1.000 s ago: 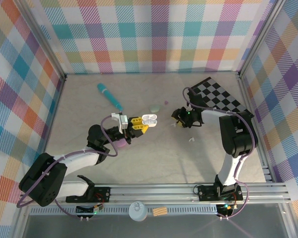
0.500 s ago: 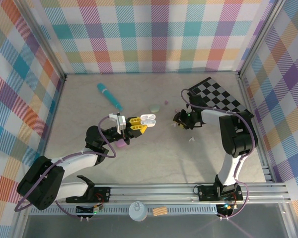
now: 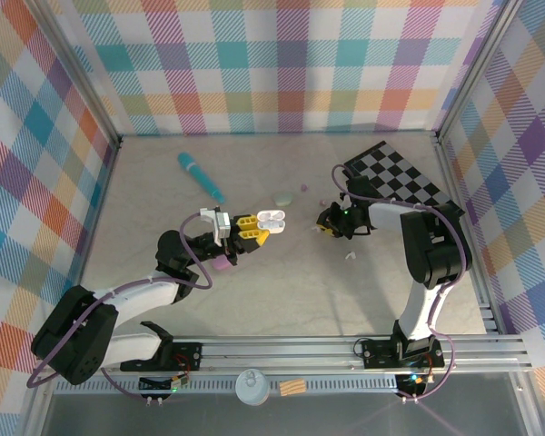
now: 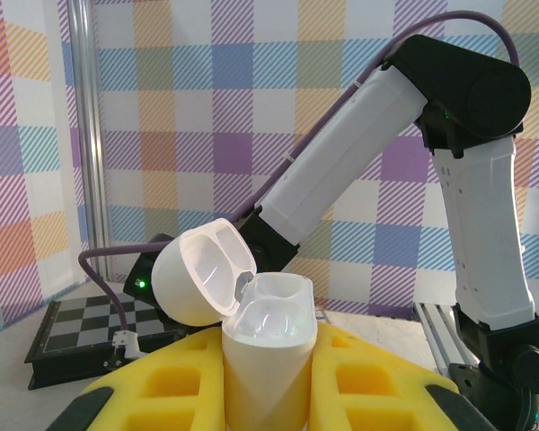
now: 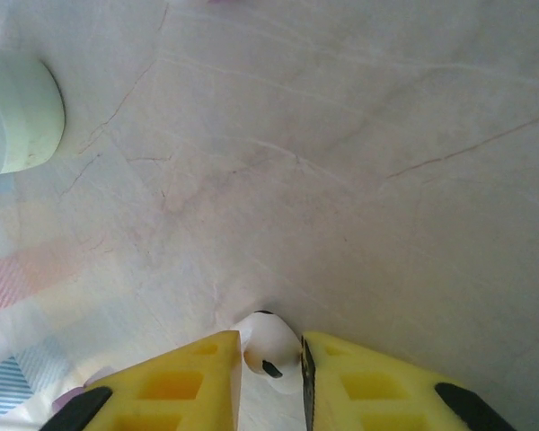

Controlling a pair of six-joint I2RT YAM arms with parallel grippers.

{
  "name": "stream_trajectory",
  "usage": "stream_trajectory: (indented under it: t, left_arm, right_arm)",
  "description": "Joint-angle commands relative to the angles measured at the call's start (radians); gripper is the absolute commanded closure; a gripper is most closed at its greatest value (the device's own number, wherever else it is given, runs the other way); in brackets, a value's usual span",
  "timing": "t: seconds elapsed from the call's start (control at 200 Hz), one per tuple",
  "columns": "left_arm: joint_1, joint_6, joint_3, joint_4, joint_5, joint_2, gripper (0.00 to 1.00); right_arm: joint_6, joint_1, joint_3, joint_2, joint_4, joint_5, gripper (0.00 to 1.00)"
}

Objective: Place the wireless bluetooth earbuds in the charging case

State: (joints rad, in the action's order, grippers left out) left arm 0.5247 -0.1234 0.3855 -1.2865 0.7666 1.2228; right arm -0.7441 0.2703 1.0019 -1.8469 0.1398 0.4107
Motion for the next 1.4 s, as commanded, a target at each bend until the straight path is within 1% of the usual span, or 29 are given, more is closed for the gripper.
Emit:
stream_trajectory:
  t: [0.0,0.345,0.53,0.65,0.85,1.045,1.19,1.395]
  left_arm:
    - [-0.012,-0.005,-0.007,-0.057,0.014,-0.002,0.89]
    - [-0.014,-0.006,-0.008,-0.058,0.014,-0.002,0.89]
    - [-0.014,-0.007,-0.008,-0.057,0.013,-0.003,0.89]
    - [-0.015,-0.005,-0.009,-0.056,0.008,0.003,0.89]
    - [-0.017,0.005,-0.010,-0.055,-0.006,0.026,0.89]
    - [-0.022,0.034,0.004,-0.032,-0.044,0.096,0.90]
    - [-0.022,0.044,0.022,-0.033,-0.047,0.144,0.89]
    - [-0.022,0.066,0.038,-0.033,-0.063,0.200,0.88]
  right_arm:
    - [0.000,0.005,-0.010,-0.010,-0.012,0.026,0.76]
    - [0.032,0.004,0.016,-0.047,0.020,0.029,0.75]
    - [0.040,0.004,0.019,-0.042,0.025,0.020,0.78]
    - [0.068,0.005,0.023,-0.020,0.045,-0.002,0.79]
    - [0.157,0.006,0.027,0.078,0.108,-0.081,0.79]
    - [0.300,0.025,0.036,0.212,0.202,-0.190,0.78]
    - [0.432,0.072,0.071,0.316,0.291,-0.278,0.78]
    - [0.539,0.149,0.126,0.448,0.364,-0.347,0.78]
